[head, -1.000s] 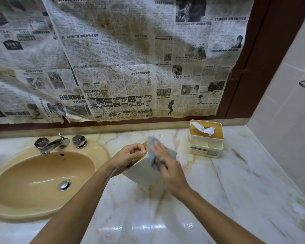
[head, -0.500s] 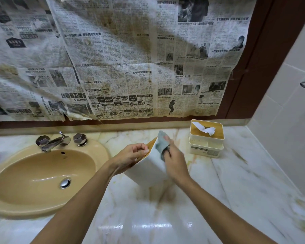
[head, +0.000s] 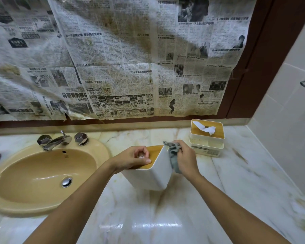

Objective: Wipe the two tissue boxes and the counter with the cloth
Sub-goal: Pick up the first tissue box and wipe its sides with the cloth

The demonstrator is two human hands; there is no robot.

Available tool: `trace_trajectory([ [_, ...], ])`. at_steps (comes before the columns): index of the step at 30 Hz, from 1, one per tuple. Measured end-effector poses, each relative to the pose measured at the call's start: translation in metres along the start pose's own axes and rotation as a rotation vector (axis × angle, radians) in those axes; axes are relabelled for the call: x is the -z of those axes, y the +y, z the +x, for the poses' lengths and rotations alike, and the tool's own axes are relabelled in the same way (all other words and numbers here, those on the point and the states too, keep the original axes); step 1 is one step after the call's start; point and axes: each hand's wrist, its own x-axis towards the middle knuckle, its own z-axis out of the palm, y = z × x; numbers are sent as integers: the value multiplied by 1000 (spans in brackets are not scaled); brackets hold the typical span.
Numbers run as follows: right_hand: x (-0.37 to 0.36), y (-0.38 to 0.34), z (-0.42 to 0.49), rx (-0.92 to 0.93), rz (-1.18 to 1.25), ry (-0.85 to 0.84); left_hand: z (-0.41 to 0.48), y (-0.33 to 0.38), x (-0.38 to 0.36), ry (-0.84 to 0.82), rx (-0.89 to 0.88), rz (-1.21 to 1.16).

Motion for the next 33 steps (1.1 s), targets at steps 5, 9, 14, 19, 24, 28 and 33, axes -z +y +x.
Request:
trace_trajectory([
  [5,11,23,3,-336,160,115,1,-1,7,-119,5,241],
  [9,17,35,-5,-461,235,116,5,-6,10,-184,80,511],
  [14,19,36,-10,-480,278,113,8,-8,-1,-294,116,840],
  [19,18,34,-14,-449,308,89,9,-15,-4,-353,131,1014],
  [24,17,32,-18,-448,339,73,9,-19,6,-358,168,1070],
  [28,12,34,-19,-474,363,57,6,-23,11,-301,168,985],
  [33,8,33,-23,-485,383,42,0,-21,17,-27,77,771],
])
